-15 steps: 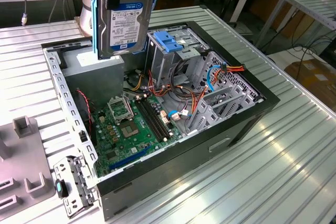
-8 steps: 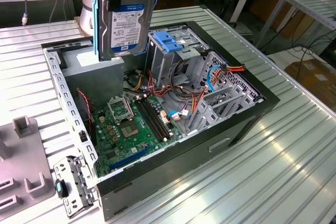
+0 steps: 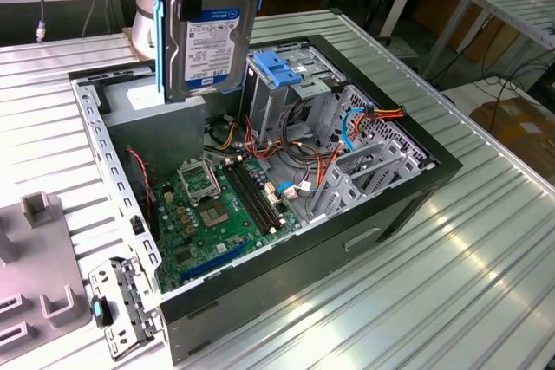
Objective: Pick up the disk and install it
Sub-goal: 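Insert the disk into the insertion slot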
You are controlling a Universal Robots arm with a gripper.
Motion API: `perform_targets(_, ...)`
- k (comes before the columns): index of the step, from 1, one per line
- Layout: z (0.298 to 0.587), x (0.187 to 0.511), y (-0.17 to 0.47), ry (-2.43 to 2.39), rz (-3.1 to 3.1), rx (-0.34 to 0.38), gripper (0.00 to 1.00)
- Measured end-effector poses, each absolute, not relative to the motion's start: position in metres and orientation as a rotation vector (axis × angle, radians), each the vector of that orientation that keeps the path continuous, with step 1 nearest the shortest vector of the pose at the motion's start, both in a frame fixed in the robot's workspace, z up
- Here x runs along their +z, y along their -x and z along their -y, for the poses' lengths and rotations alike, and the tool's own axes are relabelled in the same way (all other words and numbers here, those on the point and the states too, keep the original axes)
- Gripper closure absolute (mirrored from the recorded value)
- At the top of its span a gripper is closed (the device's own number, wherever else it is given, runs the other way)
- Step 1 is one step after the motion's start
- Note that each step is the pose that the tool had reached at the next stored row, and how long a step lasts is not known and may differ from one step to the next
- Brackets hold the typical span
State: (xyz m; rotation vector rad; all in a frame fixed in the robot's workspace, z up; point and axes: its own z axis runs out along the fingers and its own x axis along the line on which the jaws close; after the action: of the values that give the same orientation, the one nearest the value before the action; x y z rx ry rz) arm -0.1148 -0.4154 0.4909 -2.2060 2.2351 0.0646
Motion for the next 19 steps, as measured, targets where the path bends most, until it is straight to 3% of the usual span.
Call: perform_targets(19,0.4256,0.4906,0.1129,2.206,-2.235,0.065,0.63)
